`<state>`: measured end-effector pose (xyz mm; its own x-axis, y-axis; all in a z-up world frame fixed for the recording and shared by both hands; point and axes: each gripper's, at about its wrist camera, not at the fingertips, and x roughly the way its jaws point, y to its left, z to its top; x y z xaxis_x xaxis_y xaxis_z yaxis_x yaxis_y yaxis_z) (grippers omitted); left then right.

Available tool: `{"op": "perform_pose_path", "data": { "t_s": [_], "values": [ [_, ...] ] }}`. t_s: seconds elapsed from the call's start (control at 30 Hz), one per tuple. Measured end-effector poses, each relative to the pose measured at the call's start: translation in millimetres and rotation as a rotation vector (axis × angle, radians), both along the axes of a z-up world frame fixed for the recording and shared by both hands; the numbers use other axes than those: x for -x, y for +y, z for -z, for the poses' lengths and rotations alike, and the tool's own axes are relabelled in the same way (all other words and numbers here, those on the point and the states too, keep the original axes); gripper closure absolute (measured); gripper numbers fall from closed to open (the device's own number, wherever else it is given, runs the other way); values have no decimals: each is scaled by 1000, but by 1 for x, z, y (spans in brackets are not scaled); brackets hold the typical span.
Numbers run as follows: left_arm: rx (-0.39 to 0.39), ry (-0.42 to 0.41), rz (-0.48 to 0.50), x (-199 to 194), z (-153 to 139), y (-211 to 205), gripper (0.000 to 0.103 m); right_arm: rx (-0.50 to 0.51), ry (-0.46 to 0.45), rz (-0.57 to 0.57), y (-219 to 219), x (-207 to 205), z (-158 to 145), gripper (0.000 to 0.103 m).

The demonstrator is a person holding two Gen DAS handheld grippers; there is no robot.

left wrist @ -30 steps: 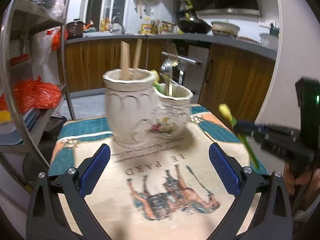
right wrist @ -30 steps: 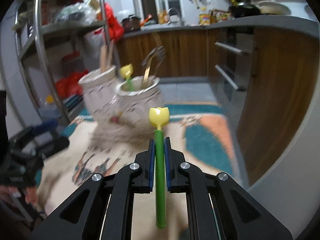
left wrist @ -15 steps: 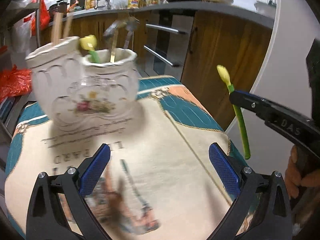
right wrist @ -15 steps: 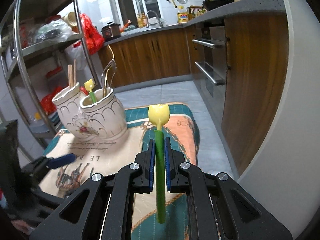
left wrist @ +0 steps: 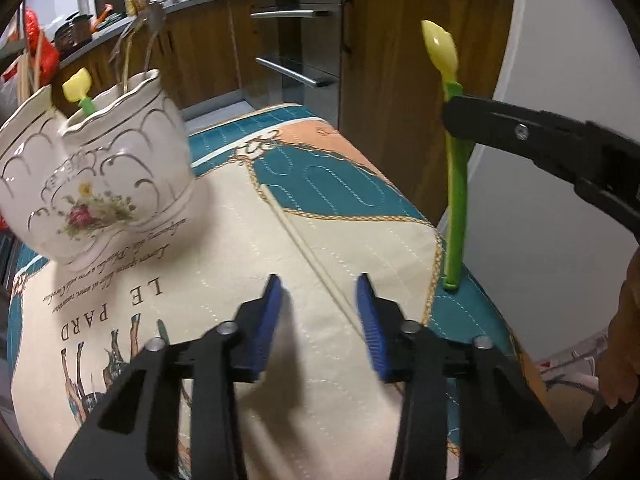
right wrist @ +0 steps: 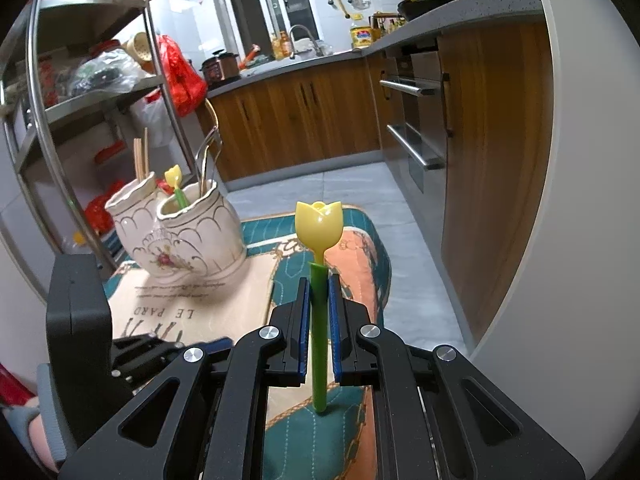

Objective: Organize utensils
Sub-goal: 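Lift the green spoon with the right tool while the left tool grasps the last chopstick, then carry the chopstick over the tall holder while the right tool carries the spoon over the short holder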

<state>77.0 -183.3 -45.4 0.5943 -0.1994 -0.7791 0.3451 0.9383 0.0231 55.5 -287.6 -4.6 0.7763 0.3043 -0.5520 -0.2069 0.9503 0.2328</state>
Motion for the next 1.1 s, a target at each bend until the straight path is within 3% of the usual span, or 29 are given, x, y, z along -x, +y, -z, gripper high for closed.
{"op": "perform_pose_path", "data": {
  "t_s": [0.03,0.23,0.5,0.6,0.83,1.0,1.1],
  "values": [
    [-5,5,15,0,-1,-1,92,-1,1,-2,0,0,0,93],
    [-18,32,42,-2,-9,17,98,-8,-14,-42,6,2,-3,93],
    [-2,2,30,9,-30,82,98,-12,-29,-88,21,4,-3,93],
    [44,-56,31,19,-44,106,98,-19,-34,-102,28,5,-4,93],
    [112,-316,11,42,-82,147,98,-17,-106,-122,53,12,-19,93],
    [162,-400,-35,26,-95,166,98,-20,-172,-124,72,6,-40,93],
    [172,-409,-44,23,-102,172,98,-9,-196,-130,85,-5,-52,93]
  ]
}}
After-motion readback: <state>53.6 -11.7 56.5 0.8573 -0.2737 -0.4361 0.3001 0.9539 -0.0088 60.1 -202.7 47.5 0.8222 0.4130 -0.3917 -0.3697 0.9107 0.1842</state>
